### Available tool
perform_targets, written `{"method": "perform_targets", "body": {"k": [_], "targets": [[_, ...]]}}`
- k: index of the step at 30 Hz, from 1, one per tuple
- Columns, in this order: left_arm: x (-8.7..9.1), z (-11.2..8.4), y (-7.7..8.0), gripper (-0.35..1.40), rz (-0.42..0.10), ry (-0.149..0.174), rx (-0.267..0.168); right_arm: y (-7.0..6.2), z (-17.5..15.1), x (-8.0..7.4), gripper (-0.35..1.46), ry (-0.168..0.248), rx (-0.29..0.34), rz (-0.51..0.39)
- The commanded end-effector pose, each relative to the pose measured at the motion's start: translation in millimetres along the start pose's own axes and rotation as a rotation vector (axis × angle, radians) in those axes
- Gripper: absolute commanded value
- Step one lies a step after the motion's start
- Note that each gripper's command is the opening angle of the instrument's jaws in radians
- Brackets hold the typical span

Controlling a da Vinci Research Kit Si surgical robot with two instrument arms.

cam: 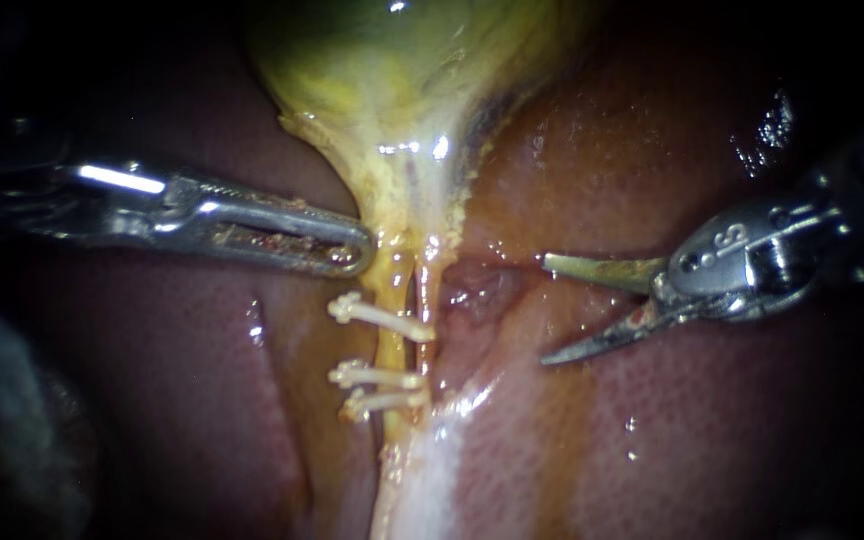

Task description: Go to the cutting position left tube

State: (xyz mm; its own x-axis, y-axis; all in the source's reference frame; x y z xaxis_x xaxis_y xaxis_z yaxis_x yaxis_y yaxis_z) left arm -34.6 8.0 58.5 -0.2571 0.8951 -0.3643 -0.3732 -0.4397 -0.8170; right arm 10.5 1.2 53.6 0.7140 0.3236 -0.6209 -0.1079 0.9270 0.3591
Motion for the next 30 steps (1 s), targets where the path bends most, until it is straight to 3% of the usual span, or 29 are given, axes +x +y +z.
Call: {"method": "perform_targets", "body": {"k": [1, 5, 8, 12, 17, 22, 30], "targets": [[0.2, -0.4, 0.1, -0.35, -0.001, -0.001, -0.004, 0.0, 0.0, 0.1, 1.45, 0.000, 0.000, 0.000], [1.7, -2.9, 1.0, -0.35, -0.011, -0.011, -0.015, 0.0, 0.1, 0.1, 1.45, 0.000, 0.000, 0.000], [3.0, -5.0, 1.8, -0.35, -0.020, -0.001, -0.015, -0.2, 0.2, 0.4, 1.45, -0.001, 0.014, 0.001], [3.5, -6.4, 2.5, -0.35, -0.014, 0.007, -0.021, -0.7, 0.9, 1.4, 1.45, 0.000, 0.058, 0.004], [3.4, -6.5, 2.6, -0.35, -0.014, 0.007, -0.020, -1.9, 2.5, 3.1, 1.45, 0.083, 0.118, 0.020], [3.4, -6.5, 2.6, -0.35, -0.014, 0.007, -0.020, -3.0, 4.8, 4.7, 1.45, 0.118, 0.173, 0.077], [3.4, -6.5, 2.9, -0.35, -0.015, 0.007, -0.019, -3.3, 7.2, 5.7, 1.45, 0.150, 0.220, 0.129]]}}
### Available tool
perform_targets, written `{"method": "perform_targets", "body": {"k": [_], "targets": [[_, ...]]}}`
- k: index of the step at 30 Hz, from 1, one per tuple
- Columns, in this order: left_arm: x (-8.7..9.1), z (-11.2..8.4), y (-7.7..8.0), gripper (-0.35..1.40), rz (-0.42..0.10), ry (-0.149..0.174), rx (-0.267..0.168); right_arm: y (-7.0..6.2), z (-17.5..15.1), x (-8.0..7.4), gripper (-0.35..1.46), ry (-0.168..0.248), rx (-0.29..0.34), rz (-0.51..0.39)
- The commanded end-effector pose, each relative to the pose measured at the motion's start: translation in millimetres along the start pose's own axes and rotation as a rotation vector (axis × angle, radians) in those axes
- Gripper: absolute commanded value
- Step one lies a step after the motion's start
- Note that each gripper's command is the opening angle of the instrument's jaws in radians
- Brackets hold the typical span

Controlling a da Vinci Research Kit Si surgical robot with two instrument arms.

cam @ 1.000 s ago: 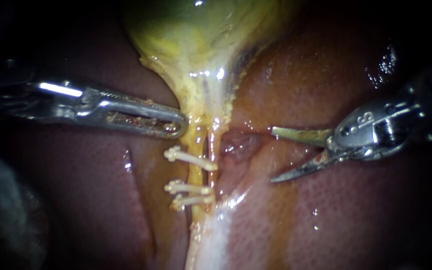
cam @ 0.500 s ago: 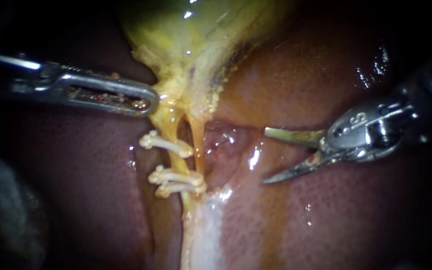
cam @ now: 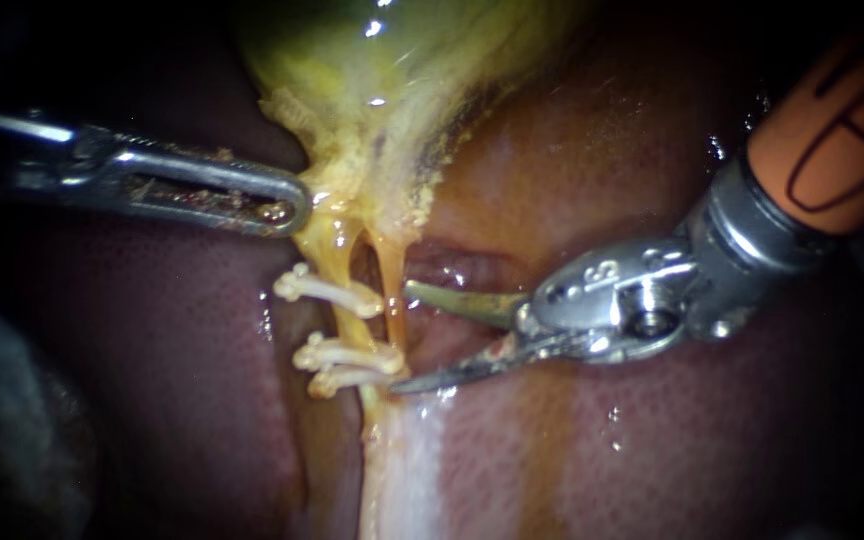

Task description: Go to the cutting position left tube

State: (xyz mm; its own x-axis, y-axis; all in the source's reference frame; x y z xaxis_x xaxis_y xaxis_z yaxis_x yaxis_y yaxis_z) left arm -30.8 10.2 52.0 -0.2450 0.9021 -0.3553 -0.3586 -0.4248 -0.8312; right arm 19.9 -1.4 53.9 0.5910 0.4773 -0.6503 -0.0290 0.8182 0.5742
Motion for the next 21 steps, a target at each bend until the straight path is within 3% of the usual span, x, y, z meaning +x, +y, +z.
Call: {"method": "perform_targets", "body": {"k": [1, 13, 21], "targets": [[0.0, 0.0, 0.0, -0.35, 0.000, 0.000, 0.001, 0.0, 0.2, 0.0, 1.45, -0.001, 0.010, 0.010], [0.0, 0.0, 0.1, -0.35, 0.000, 0.000, 0.002, 0.7, 2.9, -2.3, 1.45, -0.017, 0.054, 0.056], [-0.1, 0.0, 0.1, -0.35, 0.000, 0.000, 0.002, 2.1, 3.4, -3.1, 1.45, -0.020, 0.061, 0.059]]}}
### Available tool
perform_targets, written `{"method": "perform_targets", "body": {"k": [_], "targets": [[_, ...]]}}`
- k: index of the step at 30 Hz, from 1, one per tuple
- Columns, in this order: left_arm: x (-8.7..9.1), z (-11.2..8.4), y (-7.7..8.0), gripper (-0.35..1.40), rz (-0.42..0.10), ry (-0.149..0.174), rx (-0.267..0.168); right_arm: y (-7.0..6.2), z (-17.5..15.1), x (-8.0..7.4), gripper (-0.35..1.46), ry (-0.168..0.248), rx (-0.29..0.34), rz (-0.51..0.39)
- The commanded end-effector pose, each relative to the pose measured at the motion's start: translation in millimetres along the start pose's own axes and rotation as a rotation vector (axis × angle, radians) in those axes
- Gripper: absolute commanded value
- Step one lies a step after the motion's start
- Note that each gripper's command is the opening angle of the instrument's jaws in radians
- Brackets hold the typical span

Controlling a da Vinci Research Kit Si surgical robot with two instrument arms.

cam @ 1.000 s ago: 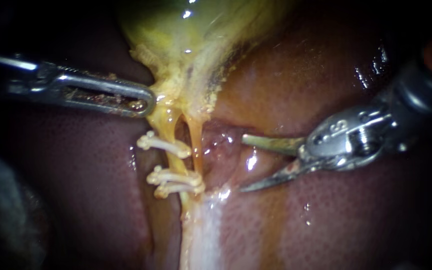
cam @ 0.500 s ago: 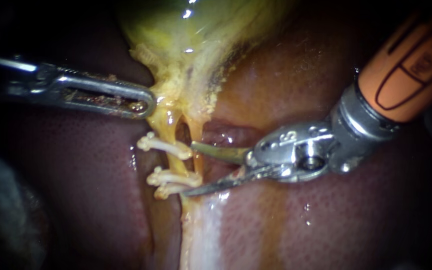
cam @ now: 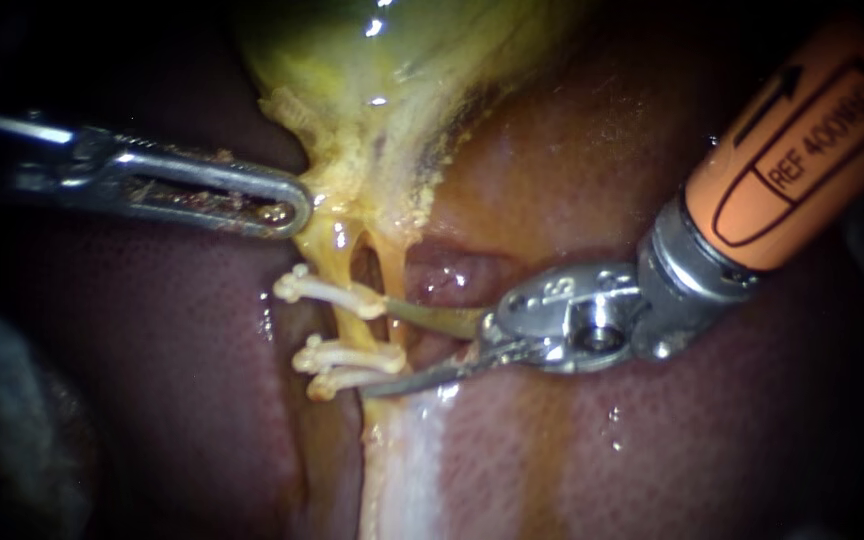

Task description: Go to the cutting position left tube

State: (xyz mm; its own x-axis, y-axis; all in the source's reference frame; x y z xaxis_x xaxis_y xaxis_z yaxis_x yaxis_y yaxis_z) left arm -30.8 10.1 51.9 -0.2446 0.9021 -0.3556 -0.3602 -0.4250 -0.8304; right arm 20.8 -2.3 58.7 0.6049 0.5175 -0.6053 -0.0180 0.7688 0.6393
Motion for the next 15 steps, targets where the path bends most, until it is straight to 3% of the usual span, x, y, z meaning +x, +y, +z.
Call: {"method": "perform_targets", "body": {"k": [1, 9, 15], "targets": [[0.0, 0.0, 0.0, -0.35, 0.000, 0.000, 0.000, 0.3, 0.1, -0.1, 1.45, 0.002, 0.004, 0.000], [-0.1, 0.1, 0.0, -0.35, 0.000, 0.000, 0.001, 2.0, 1.1, -1.1, 1.35, 0.039, 0.111, -0.042], [-0.1, 0.2, 0.0, -0.35, 0.000, 0.001, 0.001, 2.3, 2.9, -0.5, 1.30, 0.047, 0.207, -0.102]]}}
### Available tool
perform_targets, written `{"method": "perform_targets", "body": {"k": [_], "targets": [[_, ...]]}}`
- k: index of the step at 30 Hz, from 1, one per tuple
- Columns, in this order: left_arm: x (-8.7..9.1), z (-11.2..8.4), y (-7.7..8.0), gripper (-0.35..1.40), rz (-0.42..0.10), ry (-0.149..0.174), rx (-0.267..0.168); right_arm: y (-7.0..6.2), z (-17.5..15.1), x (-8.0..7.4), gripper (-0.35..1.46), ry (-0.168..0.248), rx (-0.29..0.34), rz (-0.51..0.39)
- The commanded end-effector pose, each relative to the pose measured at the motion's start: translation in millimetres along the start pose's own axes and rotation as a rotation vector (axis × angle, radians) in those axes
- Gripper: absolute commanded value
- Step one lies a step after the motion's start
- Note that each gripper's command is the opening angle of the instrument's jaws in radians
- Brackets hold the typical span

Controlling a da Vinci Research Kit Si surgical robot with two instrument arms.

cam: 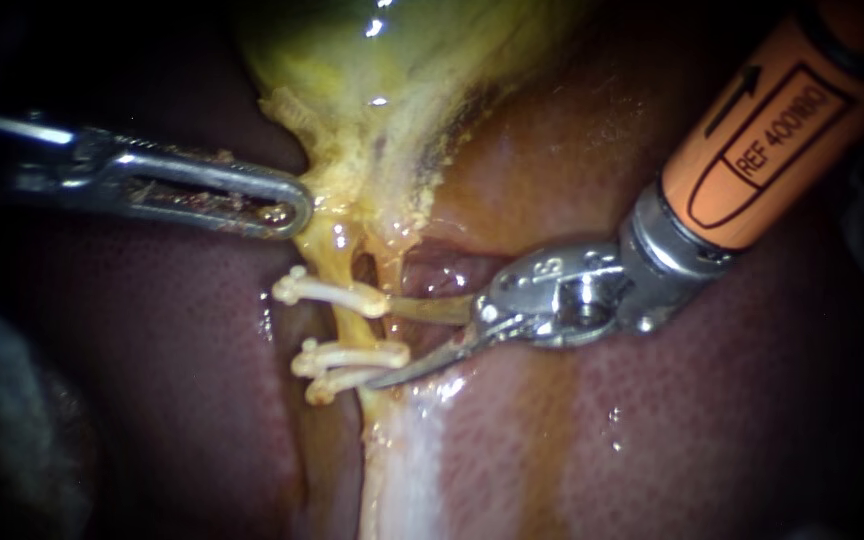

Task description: Go to the cutting position left tube

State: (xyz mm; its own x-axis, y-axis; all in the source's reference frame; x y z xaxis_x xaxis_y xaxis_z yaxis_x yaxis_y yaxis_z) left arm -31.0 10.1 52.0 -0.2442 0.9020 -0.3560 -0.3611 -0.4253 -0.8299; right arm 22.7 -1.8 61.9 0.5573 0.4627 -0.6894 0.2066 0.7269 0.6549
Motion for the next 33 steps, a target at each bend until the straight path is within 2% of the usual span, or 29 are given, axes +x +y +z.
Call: {"method": "perform_targets", "body": {"k": [1, 4, 8, 13, 16, 18, 29, 33], "targets": [[0.0, 0.0, 0.0, -0.35, 0.000, 0.000, 0.000, 0.1, 0.3, 0.2, 1.30, 0.009, 0.010, -0.008], [0.0, 0.0, 0.0, -0.35, 0.000, 0.000, 0.000, 0.2, 1.3, 0.8, 1.30, 0.049, 0.006, -0.024], [0.0, 0.0, 0.0, -0.35, 0.000, 0.000, 0.000, 0.0, 2.6, 1.5, 1.30, 0.085, 0.001, 0.003], [0.0, 0.1, 0.0, -0.35, 0.000, 0.000, 0.000, -0.4, 4.0, 2.6, 1.30, 0.120, 0.004, 0.082], [0.0, 0.1, 0.0, -0.35, 0.000, 0.000, 0.001, -0.2, 4.8, 3.3, 1.35, 0.154, -0.011, 0.163], [0.0, 0.1, 0.0, -0.35, 0.000, 0.000, 0.001, 0.0, 5.1, 3.6, 1.36, 0.171, -0.012, 0.183], [0.0, 0.1, 0.0, -0.35, 0.000, 0.000, 0.001, 0.1, 5.7, 4.6, 1.36, 0.192, -0.019, 0.231], [0.0, 0.2, 0.0, -0.35, 0.000, 0.000, 0.001, -0.7, 5.7, 5.6, 1.38, 0.215, -0.007, 0.234]]}}
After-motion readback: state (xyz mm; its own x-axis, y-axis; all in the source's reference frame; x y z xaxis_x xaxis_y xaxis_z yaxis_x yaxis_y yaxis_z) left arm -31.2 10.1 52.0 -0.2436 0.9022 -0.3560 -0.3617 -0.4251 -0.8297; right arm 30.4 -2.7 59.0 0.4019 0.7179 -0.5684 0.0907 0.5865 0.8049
